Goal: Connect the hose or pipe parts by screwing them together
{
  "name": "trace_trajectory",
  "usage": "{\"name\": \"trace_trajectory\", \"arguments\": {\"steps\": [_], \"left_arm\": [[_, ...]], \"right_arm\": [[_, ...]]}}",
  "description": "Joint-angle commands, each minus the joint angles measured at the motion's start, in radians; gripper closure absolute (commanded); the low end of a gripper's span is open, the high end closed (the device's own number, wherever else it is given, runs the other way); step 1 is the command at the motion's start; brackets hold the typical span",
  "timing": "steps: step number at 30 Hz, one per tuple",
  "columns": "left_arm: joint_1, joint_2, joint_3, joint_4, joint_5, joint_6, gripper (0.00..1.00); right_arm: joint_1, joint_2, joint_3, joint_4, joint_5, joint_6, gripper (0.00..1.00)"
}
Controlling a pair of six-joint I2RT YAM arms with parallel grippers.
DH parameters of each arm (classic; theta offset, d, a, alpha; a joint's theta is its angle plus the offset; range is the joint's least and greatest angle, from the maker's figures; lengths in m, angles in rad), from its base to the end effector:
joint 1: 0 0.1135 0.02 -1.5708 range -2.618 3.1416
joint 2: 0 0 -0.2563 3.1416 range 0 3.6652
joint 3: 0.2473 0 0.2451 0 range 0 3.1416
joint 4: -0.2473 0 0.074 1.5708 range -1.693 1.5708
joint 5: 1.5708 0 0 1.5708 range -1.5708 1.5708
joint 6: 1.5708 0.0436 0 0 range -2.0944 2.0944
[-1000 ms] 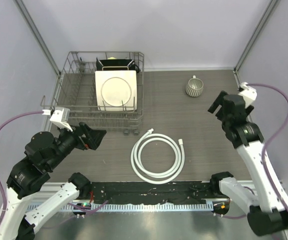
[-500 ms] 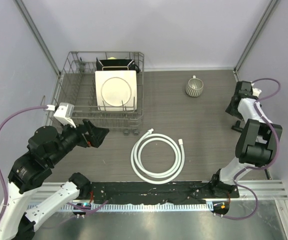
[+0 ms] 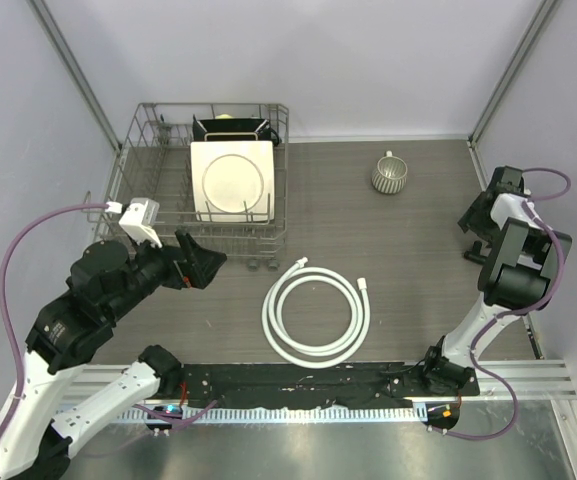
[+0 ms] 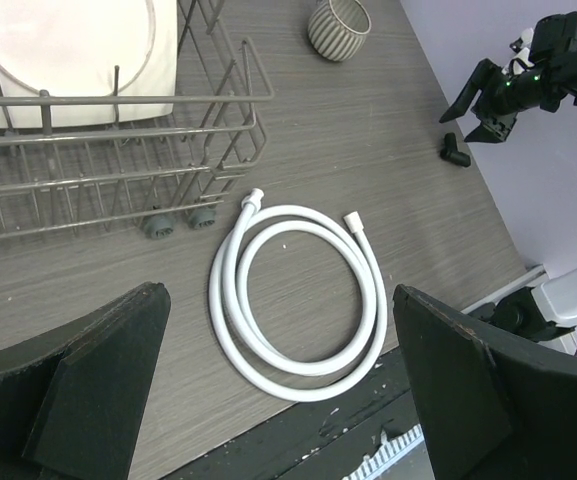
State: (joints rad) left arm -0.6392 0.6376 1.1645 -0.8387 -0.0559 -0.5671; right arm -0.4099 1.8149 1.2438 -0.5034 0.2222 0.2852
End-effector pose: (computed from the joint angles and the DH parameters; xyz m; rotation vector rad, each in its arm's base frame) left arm 0.0826 -0.0584 0.4014 0.0307 1.9564 -0.7632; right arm 0.3353 -0.1562 0.1817 0.9697 2.4576 -0.3357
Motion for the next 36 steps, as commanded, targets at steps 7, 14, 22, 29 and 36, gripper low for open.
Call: {"name": "trace_trajectory", "arguments": {"steps": [7, 14, 22, 29, 36], "left_arm": [[0.003, -0.041, -0.005, 0.107, 0.039, 0.05, 0.0], [0.003, -0.012, -0.008, 0.105, 0.114, 0.07, 0.03], [0.001, 0.008, 0.027, -0.005, 0.016, 0.05, 0.05], [0.001, 0.062, 0.089, -0.048, 0.047, 0.026, 0.1], [0.003, 0.111, 0.057, 0.03, 0.149, 0.024, 0.12]], "right_arm": [[-0.02, 0.081, 0.04, 0.029, -0.047, -0.012, 0.33], [-0.02, 0.09, 0.013, 0.011, -0.118, -0.046, 0.52], [0.123, -0.055, -0.029, 0.103, -0.199, -0.168, 0.99], [0.323, -0.227, -0.066, 0.184, -0.45, -0.207, 0.99], [0.566, -0.482, -0.118, 0.318, -0.756, -0.097, 0.99]]}}
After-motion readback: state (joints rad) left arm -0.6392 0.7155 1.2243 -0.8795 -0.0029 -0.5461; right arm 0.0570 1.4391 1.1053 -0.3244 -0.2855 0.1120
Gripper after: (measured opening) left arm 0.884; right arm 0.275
